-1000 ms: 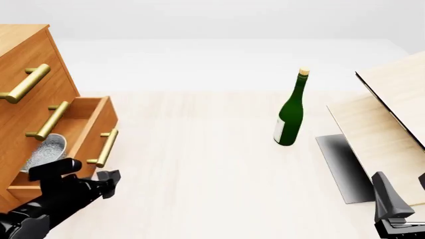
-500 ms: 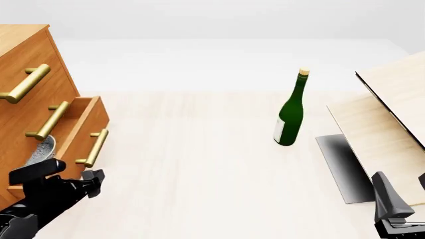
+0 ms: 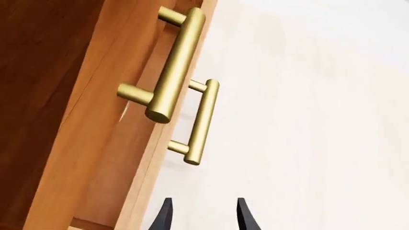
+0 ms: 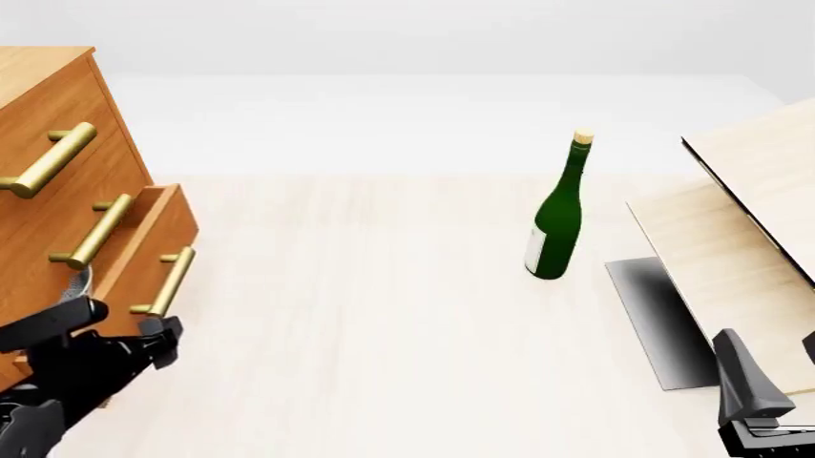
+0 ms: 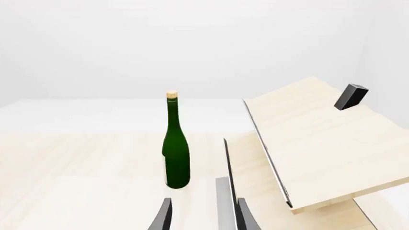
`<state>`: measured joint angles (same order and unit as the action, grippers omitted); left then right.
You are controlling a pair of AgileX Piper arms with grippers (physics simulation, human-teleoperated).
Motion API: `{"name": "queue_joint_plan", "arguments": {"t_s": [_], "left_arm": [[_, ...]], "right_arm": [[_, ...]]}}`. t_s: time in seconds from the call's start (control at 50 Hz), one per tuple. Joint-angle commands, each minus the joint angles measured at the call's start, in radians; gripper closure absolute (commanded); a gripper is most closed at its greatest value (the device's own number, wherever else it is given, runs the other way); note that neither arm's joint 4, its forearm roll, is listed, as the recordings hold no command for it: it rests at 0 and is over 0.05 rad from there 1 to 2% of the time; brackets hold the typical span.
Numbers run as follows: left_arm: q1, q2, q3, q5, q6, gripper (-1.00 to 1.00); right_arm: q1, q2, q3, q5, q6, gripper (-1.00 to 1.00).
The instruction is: Put the bowl in the bottom drawer of the cabinet and close it.
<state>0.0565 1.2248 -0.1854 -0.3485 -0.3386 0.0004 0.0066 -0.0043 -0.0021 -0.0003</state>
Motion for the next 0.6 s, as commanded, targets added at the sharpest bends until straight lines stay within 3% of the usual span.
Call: {"name": "queue_joint_plan", "arguments": {"t_s": [0.02, 0.6], "left_arm": [[0.039, 0.024, -0.004, -0.023, -0.010, -1.00], [0.153, 0.081, -0.003, -0.095, -0.029, -1.00]], "right_arm": [[0.000, 0.000, 0.000, 0.000, 0.000, -1.00], [0.000, 0.000, 0.000, 0.000, 0.000, -1.00]]}}
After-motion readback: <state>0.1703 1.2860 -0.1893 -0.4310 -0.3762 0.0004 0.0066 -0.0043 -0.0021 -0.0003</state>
